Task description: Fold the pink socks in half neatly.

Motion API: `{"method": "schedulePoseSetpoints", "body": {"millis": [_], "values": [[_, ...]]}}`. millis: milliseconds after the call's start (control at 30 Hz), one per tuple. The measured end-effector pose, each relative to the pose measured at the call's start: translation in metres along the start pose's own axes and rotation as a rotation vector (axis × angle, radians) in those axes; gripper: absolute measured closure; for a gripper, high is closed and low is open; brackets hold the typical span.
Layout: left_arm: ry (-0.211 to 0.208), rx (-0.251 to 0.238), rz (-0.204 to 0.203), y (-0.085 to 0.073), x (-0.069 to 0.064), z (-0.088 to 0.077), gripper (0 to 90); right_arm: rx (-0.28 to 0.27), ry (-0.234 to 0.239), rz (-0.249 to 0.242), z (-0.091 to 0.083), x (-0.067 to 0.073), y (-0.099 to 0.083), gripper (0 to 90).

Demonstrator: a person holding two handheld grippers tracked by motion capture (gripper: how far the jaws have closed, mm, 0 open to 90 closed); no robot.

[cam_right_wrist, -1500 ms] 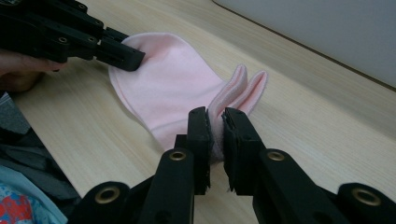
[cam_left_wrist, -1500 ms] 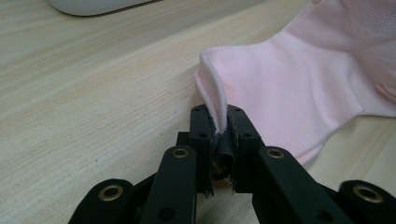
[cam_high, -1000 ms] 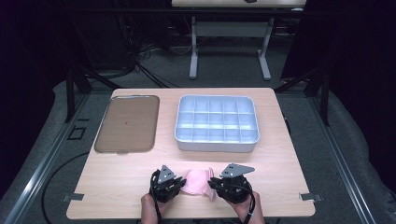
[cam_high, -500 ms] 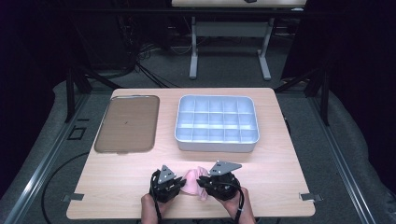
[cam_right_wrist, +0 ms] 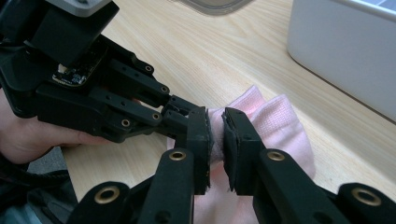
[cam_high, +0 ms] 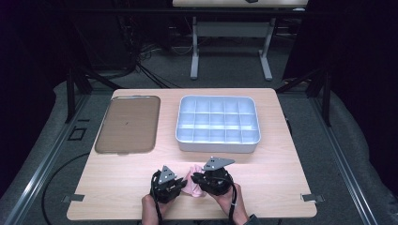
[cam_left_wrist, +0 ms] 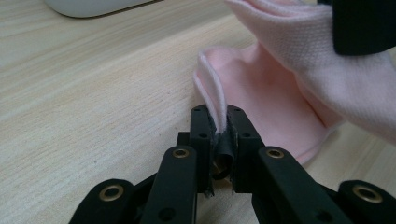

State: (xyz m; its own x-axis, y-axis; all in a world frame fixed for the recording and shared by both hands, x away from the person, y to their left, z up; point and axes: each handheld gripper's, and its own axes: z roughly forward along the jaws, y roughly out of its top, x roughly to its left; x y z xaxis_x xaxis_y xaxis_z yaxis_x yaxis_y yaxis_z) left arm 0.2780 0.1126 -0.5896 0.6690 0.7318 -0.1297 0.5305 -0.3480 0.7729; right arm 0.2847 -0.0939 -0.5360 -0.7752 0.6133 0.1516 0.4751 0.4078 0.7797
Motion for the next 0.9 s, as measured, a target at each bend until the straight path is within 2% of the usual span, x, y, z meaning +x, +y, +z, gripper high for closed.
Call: {"method": "schedulePoseSetpoints", "body": {"millis": [500,633,733,800,867,900], "values": [[-0.015,0.002,-0.005,0.000,0.001,0.000,82.4,-0.026,0.014,0.002,0.016,0.008,0.008,81.2],[-0.017,0.001,-0.008,0.000,0.001,0.000,82.4,0.015,0.029,0.001,0.024,0.006,0.006,80.3],[-0.018,0.002,-0.008,0.000,0.001,0.000,82.4,0.008,0.048,0.019,0.026,0.004,0.004,74.9],[-0.018,0.002,-0.009,0.000,0.001,0.000,82.4,-0.002,0.061,0.038,0.022,0.001,0.004,63.3],[-0.019,0.001,-0.010,0.000,0.001,0.000,82.3,0.003,0.085,0.053,0.017,-0.004,0.004,58.3],[-0.019,0.001,-0.011,0.000,0.001,0.000,82.3,-0.008,0.080,0.069,0.014,-0.006,0.003,58.3]]}}
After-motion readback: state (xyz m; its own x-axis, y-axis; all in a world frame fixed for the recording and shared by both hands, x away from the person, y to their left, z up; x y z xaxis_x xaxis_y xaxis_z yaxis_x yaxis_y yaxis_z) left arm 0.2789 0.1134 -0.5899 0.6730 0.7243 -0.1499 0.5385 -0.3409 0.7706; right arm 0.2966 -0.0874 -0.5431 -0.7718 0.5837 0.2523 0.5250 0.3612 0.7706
